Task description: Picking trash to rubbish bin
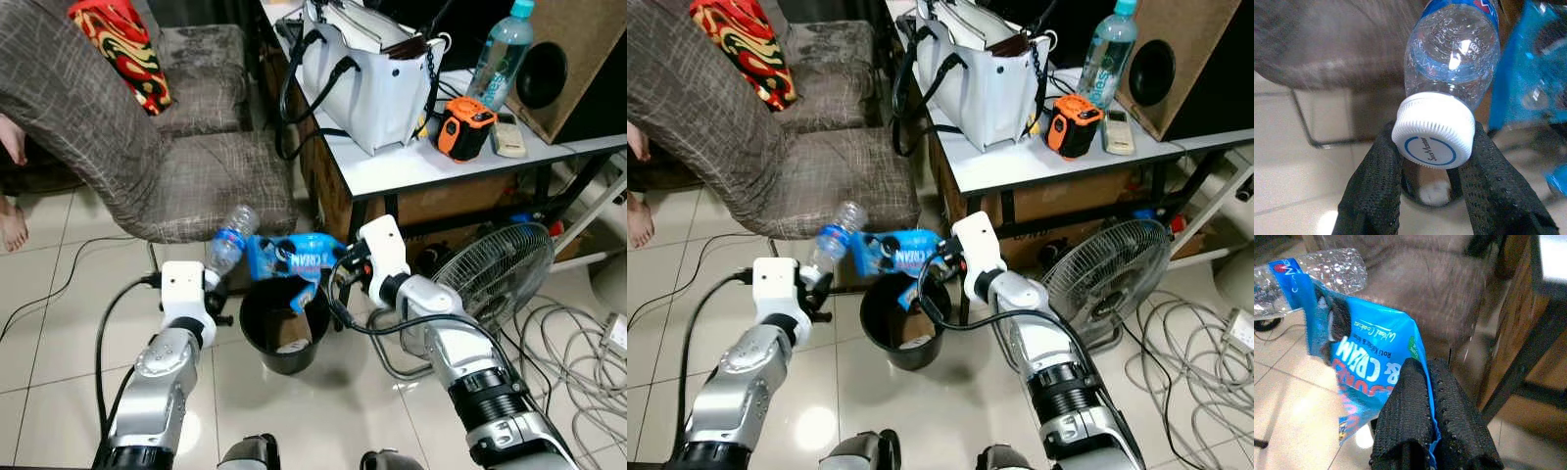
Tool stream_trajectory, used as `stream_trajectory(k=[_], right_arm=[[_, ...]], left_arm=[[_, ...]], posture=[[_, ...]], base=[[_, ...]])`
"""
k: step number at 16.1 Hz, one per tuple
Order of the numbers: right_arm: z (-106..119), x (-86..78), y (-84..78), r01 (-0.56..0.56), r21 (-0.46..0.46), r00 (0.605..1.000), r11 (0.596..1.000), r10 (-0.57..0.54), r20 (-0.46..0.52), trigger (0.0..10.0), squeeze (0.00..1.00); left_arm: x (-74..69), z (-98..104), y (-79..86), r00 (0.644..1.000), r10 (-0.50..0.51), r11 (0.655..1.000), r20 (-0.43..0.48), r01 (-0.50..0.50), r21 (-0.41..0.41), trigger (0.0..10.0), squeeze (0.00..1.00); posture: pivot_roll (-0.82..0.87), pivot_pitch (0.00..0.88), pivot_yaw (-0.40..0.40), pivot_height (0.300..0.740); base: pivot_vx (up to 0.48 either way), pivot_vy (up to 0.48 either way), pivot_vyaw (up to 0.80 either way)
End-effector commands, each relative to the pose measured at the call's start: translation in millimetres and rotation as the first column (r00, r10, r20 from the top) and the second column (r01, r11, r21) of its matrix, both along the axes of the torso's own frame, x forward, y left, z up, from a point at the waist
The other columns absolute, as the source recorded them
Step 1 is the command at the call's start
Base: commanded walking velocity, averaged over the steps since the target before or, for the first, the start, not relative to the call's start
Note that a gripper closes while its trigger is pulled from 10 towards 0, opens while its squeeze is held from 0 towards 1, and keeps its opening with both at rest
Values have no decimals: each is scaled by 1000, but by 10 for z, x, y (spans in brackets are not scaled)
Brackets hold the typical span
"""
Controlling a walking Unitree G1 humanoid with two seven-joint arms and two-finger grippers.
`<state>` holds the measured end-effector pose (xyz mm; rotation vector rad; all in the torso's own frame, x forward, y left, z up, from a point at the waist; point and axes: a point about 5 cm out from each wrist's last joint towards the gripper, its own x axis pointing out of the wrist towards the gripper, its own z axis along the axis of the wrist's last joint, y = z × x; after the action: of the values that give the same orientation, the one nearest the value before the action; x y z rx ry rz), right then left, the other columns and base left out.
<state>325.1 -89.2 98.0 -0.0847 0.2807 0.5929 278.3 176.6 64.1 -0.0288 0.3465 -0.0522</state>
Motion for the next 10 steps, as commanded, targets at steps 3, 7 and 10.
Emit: stream_trajectory(k=[3, 7, 10], right_arm=[[-115, -67, 12, 15, -11, 998, 1000, -15, -60, 10000, 0], [-166, -97, 9, 32, -24, 994, 999, -34, -100, 10000, 0], [-131, -132, 84, 50, -2, 993, 999, -49, -106, 10000, 0]], left_arm=[[-23, -171, -99, 995, -72, 997, -63, 74, 23, 10000, 0], [-9, -278, -163, 990, -106, 994, -88, 108, 18, 10000, 0], [4, -417, -208, 980, -145, 989, -134, 148, 14, 10000, 0]], posture=[[-47, 164, 49, 740], [-63, 177, 58, 740], [-91, 206, 81, 740]], base=[[0, 0, 0], [0, 0, 0], [0, 0, 0]])
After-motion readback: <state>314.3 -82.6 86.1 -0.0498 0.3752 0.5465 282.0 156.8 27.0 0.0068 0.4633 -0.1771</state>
